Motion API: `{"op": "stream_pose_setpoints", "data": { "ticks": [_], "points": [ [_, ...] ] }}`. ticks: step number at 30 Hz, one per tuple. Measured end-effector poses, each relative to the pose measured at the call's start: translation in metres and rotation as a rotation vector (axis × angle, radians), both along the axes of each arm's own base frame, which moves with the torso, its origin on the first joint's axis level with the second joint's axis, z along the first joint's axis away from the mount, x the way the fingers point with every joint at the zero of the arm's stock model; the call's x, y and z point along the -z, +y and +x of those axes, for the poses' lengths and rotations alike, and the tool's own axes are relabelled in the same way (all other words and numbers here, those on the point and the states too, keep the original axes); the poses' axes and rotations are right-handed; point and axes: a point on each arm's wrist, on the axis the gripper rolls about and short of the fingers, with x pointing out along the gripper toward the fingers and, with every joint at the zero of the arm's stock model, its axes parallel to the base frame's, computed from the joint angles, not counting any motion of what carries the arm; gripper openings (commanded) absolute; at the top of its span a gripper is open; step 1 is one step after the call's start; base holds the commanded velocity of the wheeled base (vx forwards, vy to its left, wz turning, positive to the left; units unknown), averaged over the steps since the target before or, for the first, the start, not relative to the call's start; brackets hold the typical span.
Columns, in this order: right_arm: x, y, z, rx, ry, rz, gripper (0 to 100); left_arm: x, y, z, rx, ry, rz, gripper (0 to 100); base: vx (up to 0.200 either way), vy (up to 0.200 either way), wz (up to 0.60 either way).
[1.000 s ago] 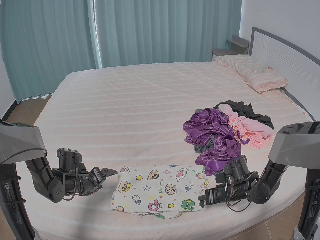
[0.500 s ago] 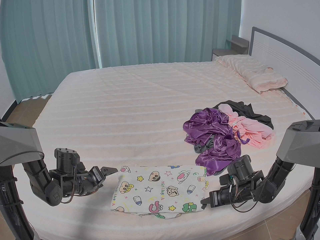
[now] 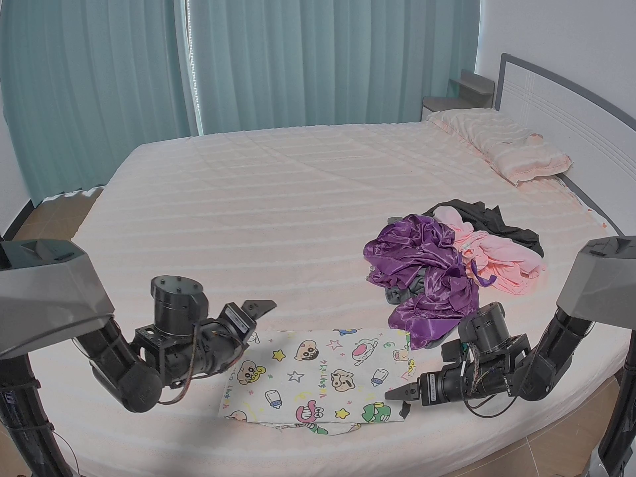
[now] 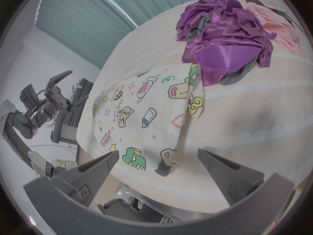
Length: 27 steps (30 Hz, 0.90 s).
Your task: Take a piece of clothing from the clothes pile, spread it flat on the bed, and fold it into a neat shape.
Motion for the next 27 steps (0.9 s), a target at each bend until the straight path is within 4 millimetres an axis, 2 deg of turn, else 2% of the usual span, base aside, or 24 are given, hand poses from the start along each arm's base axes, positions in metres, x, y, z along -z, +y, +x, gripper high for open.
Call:
{"op": "stream_pose_setpoints", "data": {
  "ticks": [9,16,20,27],
  "points": [
    [-0.007,-0.006,0.013,0.061,-0.062,0.033,100,0.035,-0.008,0.004,-0.048,0.032,0.155,100,0.000,0.000,0.00],
    [-0.024,-0.001,0.037,0.113,-0.138,0.102,100,0.054,-0.006,0.004,-0.067,0.067,0.227,100,0.000,0.000,0.00],
    [-0.029,0.003,0.052,0.137,-0.176,0.119,100,0.059,-0.005,0.003,-0.069,0.081,0.238,100,0.000,0.000,0.00],
    [-0.013,0.012,0.073,0.167,-0.177,0.101,100,0.051,0.003,0.001,-0.089,0.080,0.226,100,0.000,0.000,0.00]
  ]
}}
